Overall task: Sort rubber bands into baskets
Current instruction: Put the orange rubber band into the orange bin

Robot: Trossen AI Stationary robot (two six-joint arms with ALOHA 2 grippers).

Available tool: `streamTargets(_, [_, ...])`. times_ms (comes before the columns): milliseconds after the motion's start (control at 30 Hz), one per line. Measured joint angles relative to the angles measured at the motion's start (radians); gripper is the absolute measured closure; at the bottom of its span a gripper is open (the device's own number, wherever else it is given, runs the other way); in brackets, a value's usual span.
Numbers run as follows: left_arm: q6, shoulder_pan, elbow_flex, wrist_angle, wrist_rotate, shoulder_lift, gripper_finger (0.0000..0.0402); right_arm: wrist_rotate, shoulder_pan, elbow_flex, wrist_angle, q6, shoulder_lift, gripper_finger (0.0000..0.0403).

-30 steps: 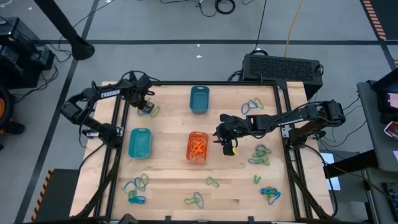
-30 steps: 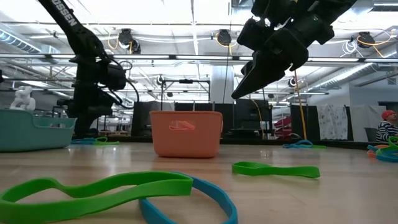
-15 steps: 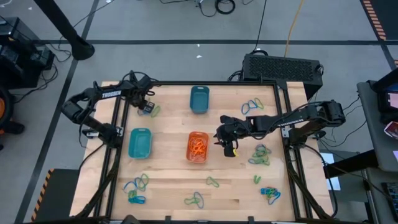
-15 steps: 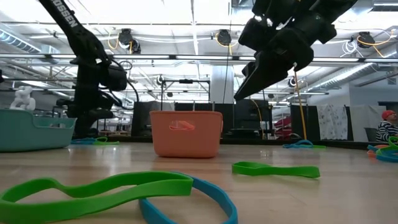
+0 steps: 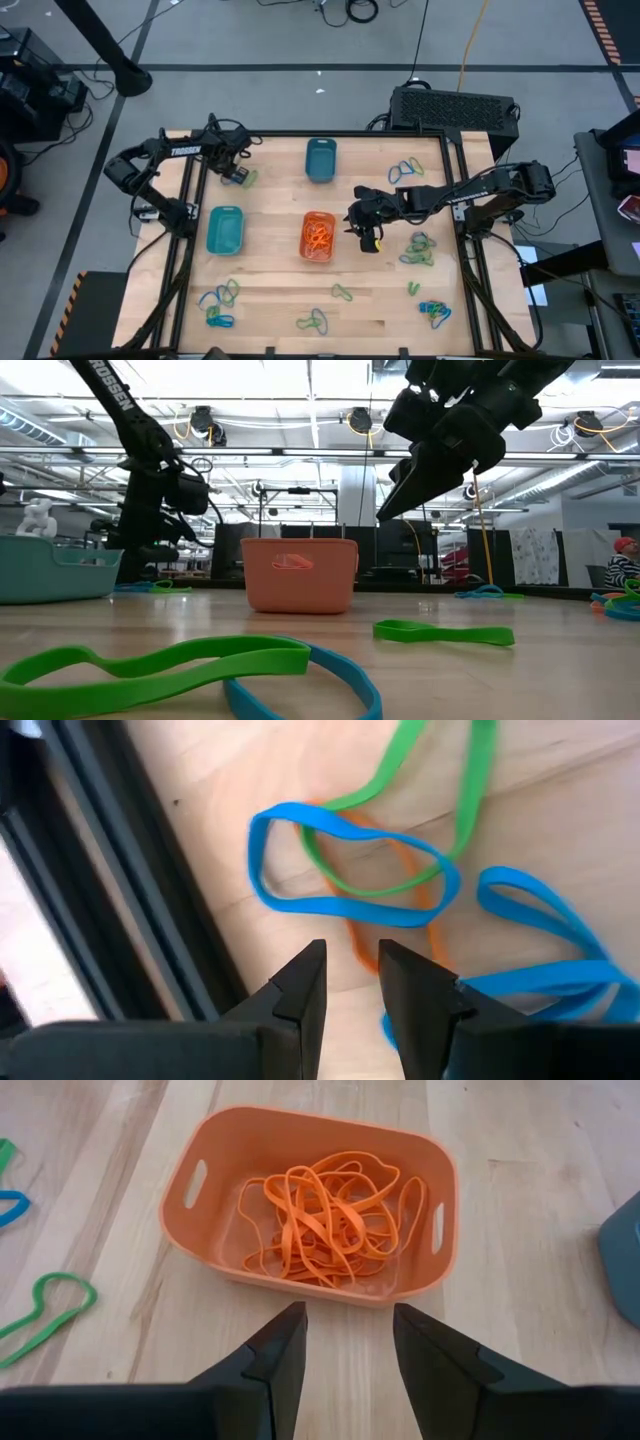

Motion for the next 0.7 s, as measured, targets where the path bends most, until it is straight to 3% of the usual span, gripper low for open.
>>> streamTargets(133, [-0.004, -0.007, 0.000, 0.024, 0.062, 0.000, 0.0300, 0.000, 0.000, 0.000, 0.000, 0.000, 0.000, 0.0259])
streamTargets(700, [0.016, -0.063, 0.005, 0.031, 0.061, 0.065, 0.0300, -0.001, 0.014, 0.000, 0.000, 0.023, 0.000, 0.0259])
